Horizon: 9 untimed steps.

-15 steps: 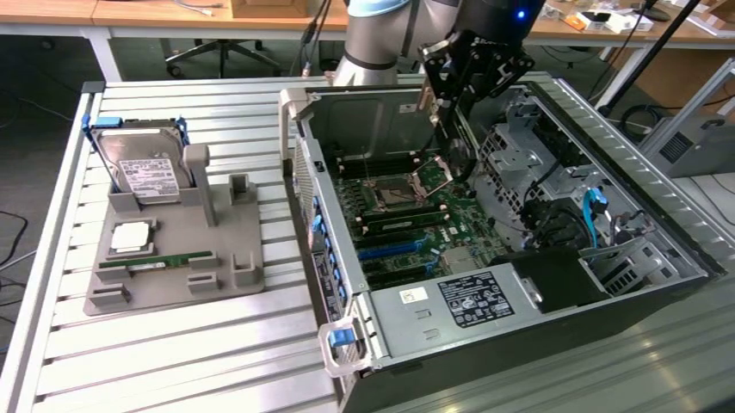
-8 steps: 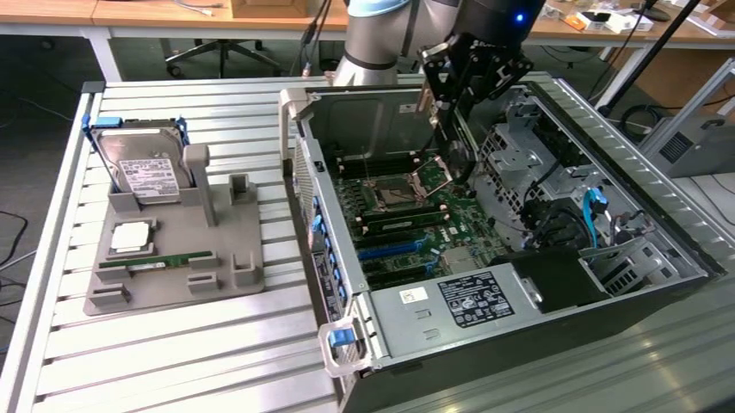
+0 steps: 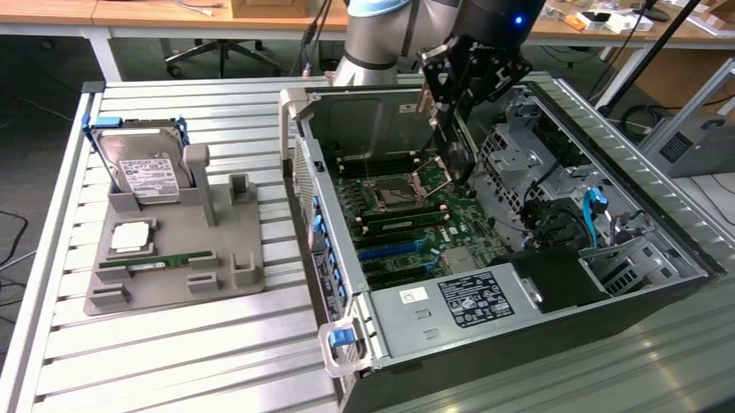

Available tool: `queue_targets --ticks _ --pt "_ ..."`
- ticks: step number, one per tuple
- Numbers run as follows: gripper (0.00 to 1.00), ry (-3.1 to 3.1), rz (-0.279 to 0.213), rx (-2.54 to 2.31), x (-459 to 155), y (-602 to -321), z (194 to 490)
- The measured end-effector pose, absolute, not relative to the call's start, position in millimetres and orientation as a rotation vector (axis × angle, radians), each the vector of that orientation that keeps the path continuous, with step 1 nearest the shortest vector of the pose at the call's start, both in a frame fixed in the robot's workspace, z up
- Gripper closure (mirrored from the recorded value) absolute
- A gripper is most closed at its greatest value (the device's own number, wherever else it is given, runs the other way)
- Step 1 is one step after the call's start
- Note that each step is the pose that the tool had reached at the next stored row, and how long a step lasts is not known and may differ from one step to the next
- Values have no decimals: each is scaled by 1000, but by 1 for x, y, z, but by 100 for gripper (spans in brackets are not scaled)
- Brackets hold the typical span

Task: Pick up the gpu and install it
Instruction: 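Pick up the gpu and move the gpu toward the slot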

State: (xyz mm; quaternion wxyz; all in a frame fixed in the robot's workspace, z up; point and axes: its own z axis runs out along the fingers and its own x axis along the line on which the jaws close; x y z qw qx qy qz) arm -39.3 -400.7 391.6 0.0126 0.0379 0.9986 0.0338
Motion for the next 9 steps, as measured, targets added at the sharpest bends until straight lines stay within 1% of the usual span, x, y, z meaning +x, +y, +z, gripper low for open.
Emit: queue_targets --ticks 9 --pt "73 3112 105 118 -39 -401 388"
